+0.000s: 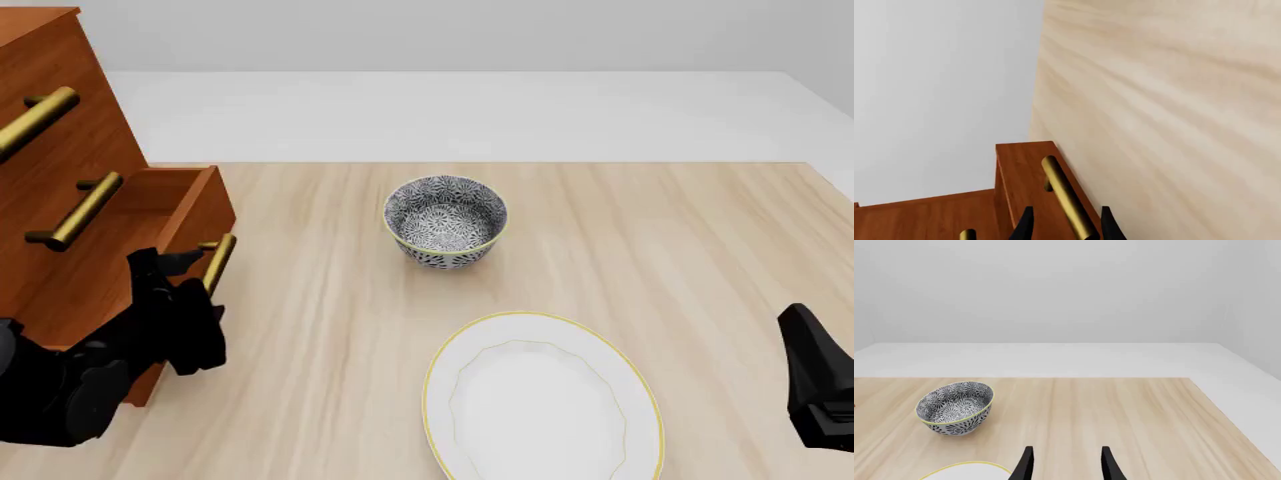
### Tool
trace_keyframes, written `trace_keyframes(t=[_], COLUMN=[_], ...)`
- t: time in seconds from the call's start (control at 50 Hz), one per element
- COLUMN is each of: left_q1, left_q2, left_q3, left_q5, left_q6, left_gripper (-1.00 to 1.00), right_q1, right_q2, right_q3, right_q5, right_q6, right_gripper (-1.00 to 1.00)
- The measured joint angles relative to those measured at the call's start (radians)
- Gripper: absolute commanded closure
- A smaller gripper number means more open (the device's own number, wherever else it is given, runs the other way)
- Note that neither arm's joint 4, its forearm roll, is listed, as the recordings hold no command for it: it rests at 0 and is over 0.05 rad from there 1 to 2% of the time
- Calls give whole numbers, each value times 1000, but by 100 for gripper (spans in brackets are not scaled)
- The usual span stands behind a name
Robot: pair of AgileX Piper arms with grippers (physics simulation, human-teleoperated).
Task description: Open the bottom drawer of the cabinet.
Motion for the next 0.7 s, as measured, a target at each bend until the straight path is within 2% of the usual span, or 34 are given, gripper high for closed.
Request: trace_keyframes(t=[0.7], left_q1=[-16], left_q2=[-1], left_q3=[48], left_q5=[-55], left_q6=[-55], left_gripper=[-100], right_q1=[0], right_q2=[0], right_q3=[0], right_q5=[0], right_q6=[0], right_gripper=[-100])
